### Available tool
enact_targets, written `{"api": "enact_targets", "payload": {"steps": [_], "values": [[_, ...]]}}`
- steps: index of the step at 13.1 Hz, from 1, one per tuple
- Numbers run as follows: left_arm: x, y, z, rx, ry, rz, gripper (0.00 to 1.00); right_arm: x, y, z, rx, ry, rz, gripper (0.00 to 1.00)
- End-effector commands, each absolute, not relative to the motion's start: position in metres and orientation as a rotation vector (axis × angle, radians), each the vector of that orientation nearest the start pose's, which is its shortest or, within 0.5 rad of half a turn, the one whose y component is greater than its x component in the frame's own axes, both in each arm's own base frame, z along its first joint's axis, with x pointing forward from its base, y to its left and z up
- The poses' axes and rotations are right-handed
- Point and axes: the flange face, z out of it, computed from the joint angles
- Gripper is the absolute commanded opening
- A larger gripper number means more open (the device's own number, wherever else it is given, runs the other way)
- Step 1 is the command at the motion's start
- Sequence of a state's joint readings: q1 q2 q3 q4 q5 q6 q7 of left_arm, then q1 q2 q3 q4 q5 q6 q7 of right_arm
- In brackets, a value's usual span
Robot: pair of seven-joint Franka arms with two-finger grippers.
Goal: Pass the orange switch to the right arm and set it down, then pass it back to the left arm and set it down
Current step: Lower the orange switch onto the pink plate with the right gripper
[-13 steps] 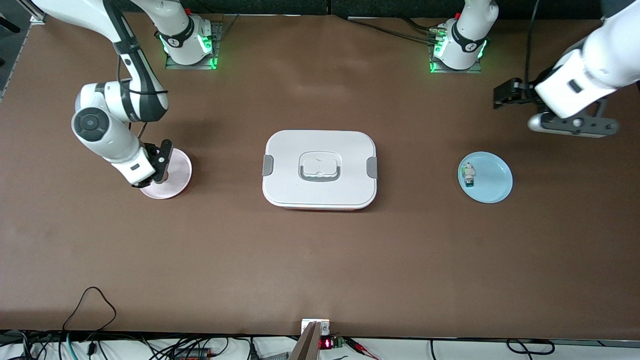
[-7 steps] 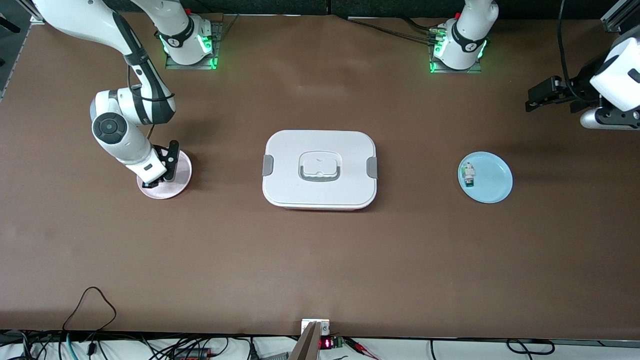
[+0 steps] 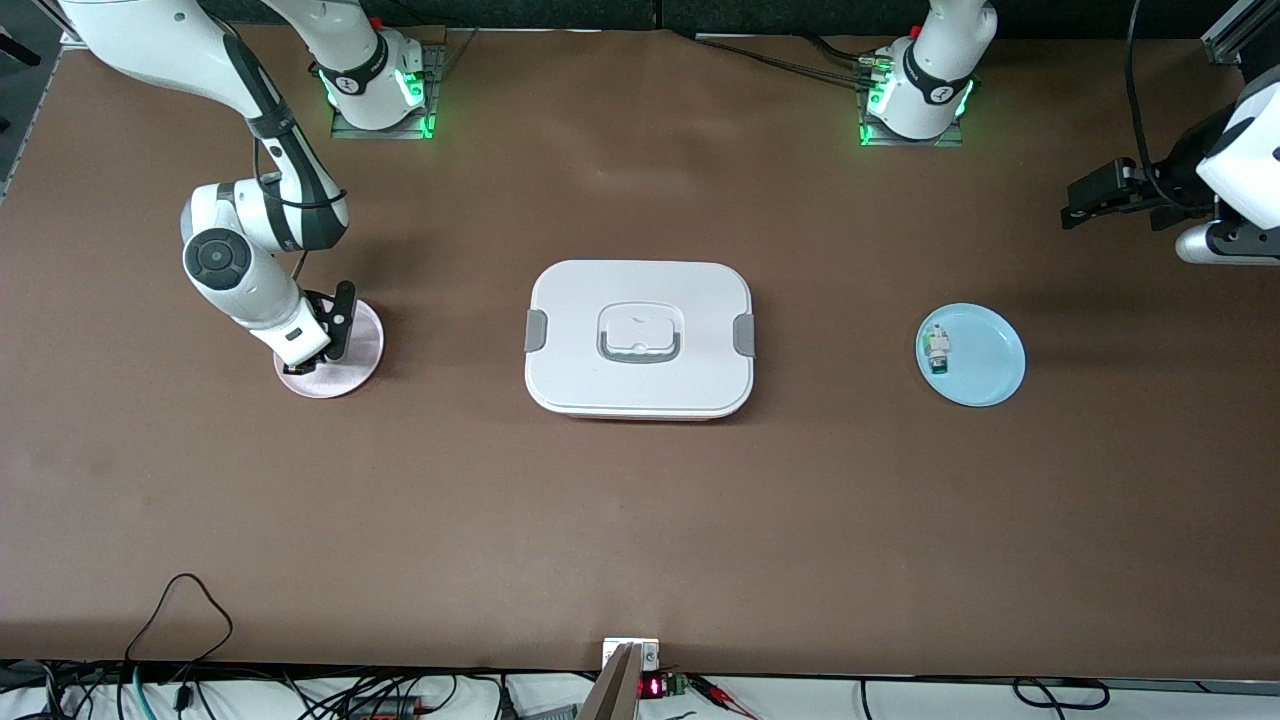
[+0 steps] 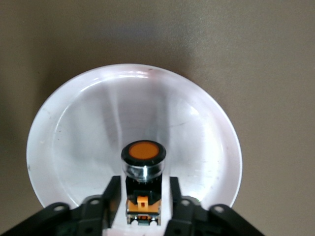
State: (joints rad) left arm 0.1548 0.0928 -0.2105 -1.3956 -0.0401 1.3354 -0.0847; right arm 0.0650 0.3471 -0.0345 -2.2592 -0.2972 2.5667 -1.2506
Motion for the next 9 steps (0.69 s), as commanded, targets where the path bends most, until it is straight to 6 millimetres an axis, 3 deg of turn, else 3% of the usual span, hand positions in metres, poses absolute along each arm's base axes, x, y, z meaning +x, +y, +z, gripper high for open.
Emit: {"api": "enact_targets", "payload": {"steps": [1, 4, 6, 9], "values": [[0.559, -0.018, 0.635, -3.168, -0.021, 0.235, 1.0, 0.531, 0.022, 0.215, -2.348, -2.267, 0.191, 1.0], [0.558, -0.017, 0.635, -3.167, -0.025, 0.243, 1.0, 0.543, 0.032, 0.25, -2.479, -2.196, 0.083, 1.0], [0.554, -0.023, 0.635, -3.164, -0.008, 0.269, 1.0, 0.564, 0.036, 0.289, -2.597, -2.126, -0.006, 1.0], [0.555, -0.025, 0.636, -3.119, 0.018, 0.25, 1.0, 0.589, 0.06, 0.352, -2.79, -1.898, 0.009, 1.0]]}}
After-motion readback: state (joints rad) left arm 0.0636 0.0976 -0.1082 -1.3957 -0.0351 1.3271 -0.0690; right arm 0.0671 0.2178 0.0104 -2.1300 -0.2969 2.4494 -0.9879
